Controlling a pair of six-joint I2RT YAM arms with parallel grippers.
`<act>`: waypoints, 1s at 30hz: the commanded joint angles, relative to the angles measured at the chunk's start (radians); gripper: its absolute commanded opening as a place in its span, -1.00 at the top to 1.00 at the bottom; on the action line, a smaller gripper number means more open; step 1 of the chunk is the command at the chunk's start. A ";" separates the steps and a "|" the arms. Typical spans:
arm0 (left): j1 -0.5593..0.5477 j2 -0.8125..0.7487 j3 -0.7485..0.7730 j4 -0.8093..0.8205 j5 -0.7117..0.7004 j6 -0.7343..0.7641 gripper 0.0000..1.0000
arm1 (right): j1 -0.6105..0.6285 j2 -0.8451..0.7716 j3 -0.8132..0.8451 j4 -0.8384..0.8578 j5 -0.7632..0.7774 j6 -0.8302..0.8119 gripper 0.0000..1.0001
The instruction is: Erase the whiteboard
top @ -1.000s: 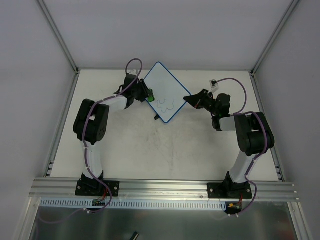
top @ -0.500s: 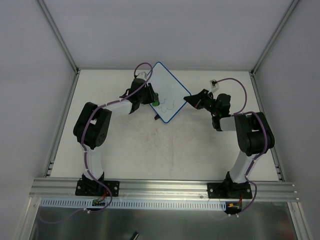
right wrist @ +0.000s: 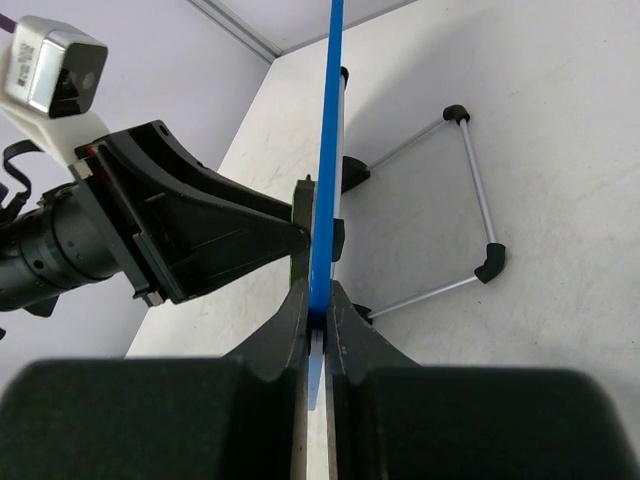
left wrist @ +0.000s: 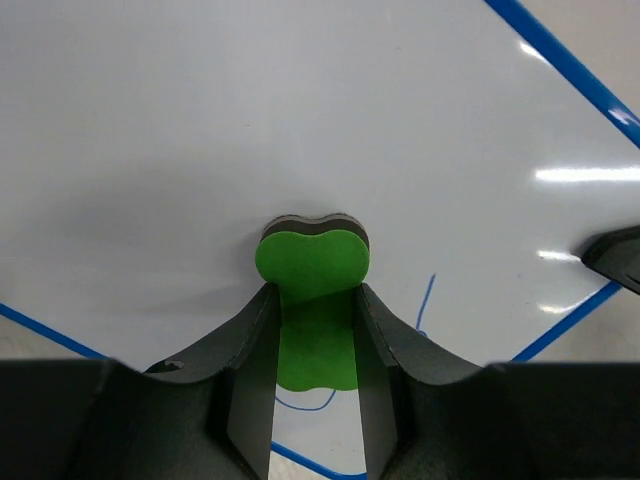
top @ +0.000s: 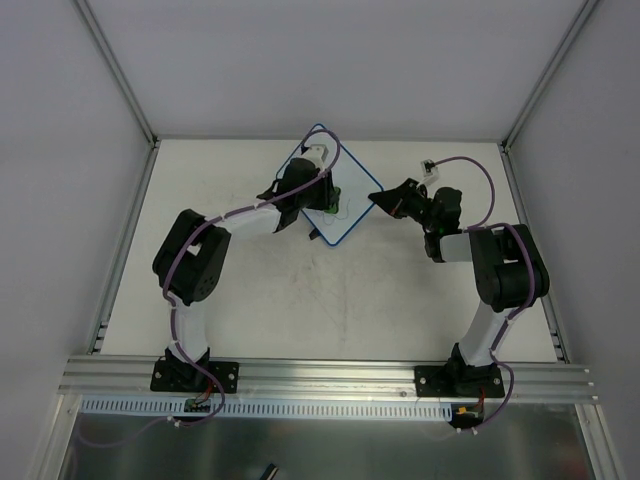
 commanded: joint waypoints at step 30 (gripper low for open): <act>-0.106 -0.013 -0.035 -0.020 -0.046 0.037 1.00 | 0.024 0.001 0.024 0.066 -0.066 -0.055 1.00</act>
